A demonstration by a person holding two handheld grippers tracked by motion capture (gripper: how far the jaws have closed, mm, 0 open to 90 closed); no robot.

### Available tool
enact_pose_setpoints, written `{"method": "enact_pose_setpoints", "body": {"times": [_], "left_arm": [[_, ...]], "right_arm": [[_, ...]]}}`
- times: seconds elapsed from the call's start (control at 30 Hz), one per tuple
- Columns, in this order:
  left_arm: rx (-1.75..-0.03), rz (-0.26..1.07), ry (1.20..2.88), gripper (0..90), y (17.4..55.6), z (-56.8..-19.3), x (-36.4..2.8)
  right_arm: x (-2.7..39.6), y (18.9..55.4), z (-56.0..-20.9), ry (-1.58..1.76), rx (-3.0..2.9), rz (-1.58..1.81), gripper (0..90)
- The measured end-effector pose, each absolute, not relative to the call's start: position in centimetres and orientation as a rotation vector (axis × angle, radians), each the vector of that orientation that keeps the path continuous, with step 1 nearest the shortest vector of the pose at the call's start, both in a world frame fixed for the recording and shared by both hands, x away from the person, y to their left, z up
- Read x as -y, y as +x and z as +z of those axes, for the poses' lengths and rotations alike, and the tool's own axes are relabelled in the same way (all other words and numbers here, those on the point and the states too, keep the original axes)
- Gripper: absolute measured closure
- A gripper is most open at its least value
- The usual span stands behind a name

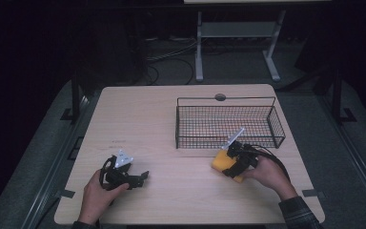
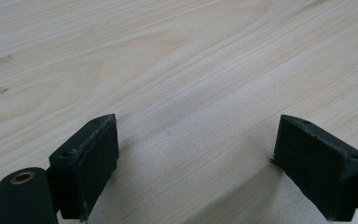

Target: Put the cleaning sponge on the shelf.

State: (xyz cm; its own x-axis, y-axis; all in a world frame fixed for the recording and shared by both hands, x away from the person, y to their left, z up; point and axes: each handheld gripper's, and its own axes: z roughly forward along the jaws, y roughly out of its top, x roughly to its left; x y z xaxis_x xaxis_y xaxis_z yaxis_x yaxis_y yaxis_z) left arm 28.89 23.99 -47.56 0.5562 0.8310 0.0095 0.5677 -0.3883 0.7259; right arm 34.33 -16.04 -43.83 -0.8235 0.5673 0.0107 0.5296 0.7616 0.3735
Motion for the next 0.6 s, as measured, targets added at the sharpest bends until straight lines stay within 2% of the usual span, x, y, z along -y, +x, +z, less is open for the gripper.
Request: {"method": "enact_pose_setpoints", "body": {"times": [0.6], "left_arm": [[-1.117,0.494,2.106,13.1,28.9,-47.6,-24.0]], "right_arm": [[16.9,33.7,-41.2,0.911,-2.829,0.611,23.1]]}}
